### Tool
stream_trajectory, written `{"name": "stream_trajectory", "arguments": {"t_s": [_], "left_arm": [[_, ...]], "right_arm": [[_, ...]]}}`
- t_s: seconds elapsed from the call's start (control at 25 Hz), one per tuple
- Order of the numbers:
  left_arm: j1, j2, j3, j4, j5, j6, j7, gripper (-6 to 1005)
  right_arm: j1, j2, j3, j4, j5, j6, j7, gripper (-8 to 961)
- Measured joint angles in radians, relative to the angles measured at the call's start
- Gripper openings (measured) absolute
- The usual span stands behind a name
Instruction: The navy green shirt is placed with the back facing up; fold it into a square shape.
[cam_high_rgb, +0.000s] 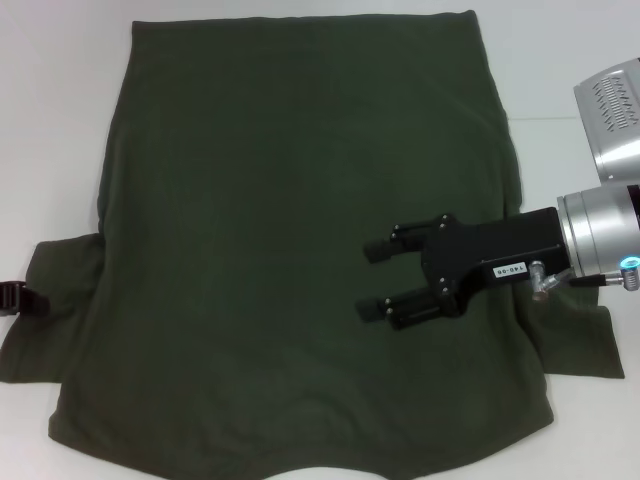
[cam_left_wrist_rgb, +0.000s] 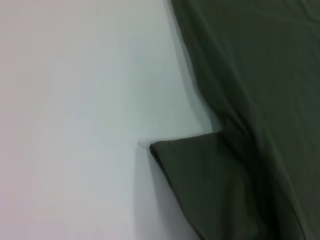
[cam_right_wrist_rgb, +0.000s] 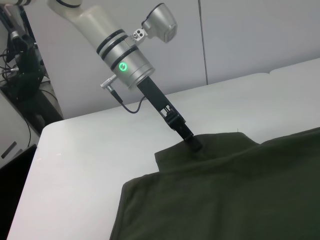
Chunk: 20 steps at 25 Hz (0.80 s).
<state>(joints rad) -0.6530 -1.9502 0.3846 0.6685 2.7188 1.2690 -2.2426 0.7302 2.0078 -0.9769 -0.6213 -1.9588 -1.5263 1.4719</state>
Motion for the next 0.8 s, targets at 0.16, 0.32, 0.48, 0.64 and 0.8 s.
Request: {"name": "stream_trajectory", "arguments": {"t_s": [0.16, 0.32, 0.48, 0.64, 0.8], "left_arm": [[-0.002, 0.0, 0.001, 0.0, -0.002, 0.0, 0.002, 190], [-0.006, 0.002, 0.001, 0.0, -0.002, 0.002, 0.004, 110], [-0.01, 0.003, 0.001, 0.0, 0.001, 0.005, 0.005, 44], [-0.011, 0.004, 0.0, 0.0, 0.001, 0.007, 0.005, 30], [-0.011, 0.004, 0.001, 0.0, 0.001, 0.009, 0.006, 31]], "right_arm": [[-0.002, 0.0, 0.0, 0.0, 0.0, 0.0, -0.004, 850], [-0.003, 0.0, 0.0, 0.0, 0.0, 0.001, -0.005, 850], [-0.003, 0.0, 0.0, 0.0, 0.0, 0.002, -0.005, 850], [-0.004, 0.0, 0.0, 0.0, 0.0, 0.002, -0.005, 850], [-0.005, 0.0, 0.0, 0.0, 0.0, 0.002, -0.006, 850]]}}
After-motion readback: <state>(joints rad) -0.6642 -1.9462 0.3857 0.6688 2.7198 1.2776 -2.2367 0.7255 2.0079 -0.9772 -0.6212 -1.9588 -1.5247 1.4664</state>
